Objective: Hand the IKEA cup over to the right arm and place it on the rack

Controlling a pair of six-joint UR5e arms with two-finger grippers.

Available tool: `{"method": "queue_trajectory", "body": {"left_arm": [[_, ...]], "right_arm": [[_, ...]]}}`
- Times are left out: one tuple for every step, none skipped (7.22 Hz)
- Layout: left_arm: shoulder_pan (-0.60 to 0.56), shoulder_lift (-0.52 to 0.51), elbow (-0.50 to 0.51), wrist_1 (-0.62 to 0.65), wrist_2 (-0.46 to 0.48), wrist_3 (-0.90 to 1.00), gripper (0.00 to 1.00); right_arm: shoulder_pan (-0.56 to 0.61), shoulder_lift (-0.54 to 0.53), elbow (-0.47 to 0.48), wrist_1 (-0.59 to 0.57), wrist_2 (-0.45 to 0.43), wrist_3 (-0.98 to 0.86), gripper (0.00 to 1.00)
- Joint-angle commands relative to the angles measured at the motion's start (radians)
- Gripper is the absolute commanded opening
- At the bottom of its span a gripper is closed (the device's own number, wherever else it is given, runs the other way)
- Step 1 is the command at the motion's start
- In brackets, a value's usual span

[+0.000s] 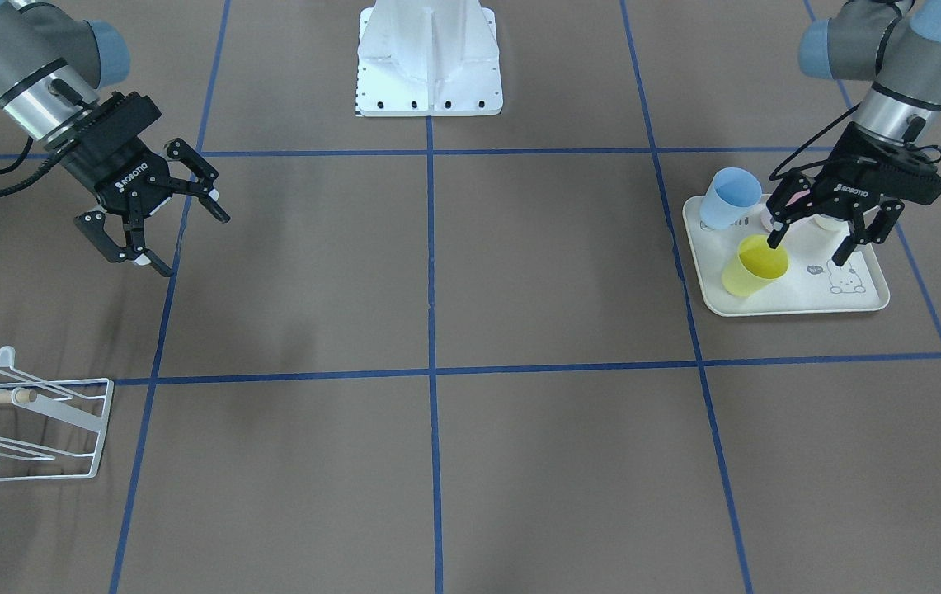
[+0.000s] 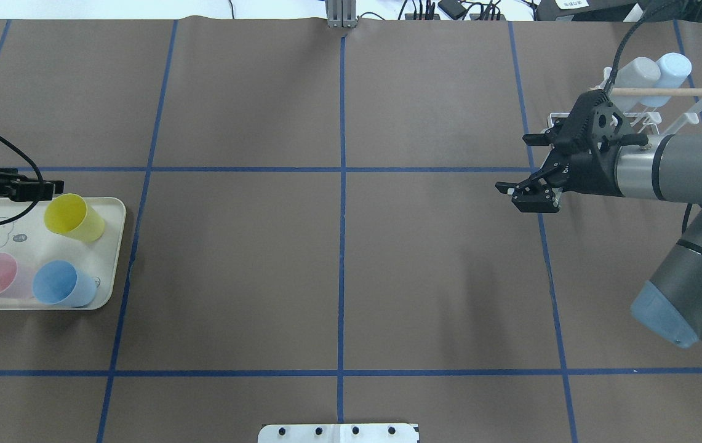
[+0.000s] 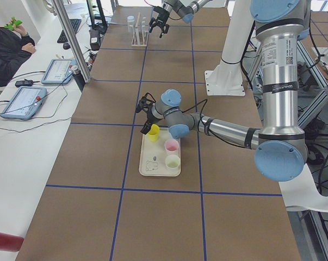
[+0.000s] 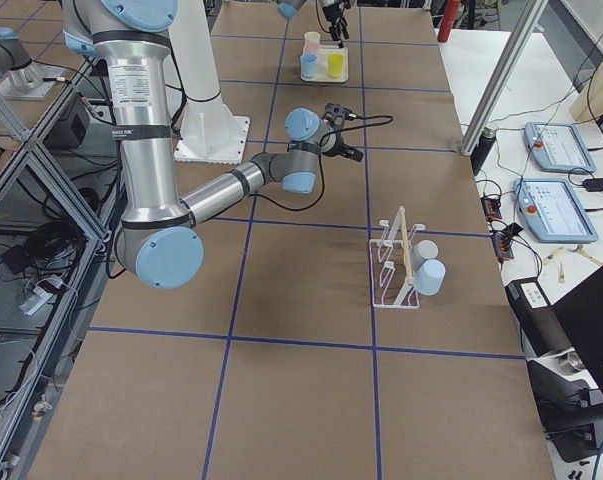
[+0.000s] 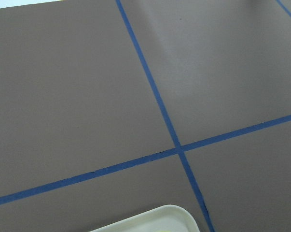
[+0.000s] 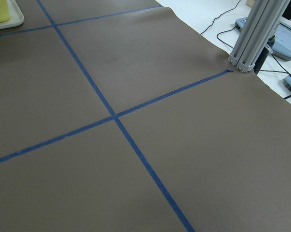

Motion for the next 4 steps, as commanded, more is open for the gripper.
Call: {"method": "queue_trajectory", "body": {"left_arm": [[0.019,-0.012,0.046,-0.001,0.012,-0.003,1.0],[0.031,-0.008,0.046,-0.001,0.025,-0.003,1.0],[0.04,0.003,0.044,-0.001,0.041,-0.005,0.98],[0.054,0.003,0.046,-0.001,0.057,-0.005,0.85]], "right_arm": [[-0.011,0.001,0.003,0.002,0.001,0.002,1.0],[-0.013,-0.001,0.001,0.002,0.001,0.002,1.0],[-0.017,-0.001,0.001,0.0,0.001,0.002,1.0],[-0.019,-0.001,0.001,0.002,0.001,0.002,1.0]]}}
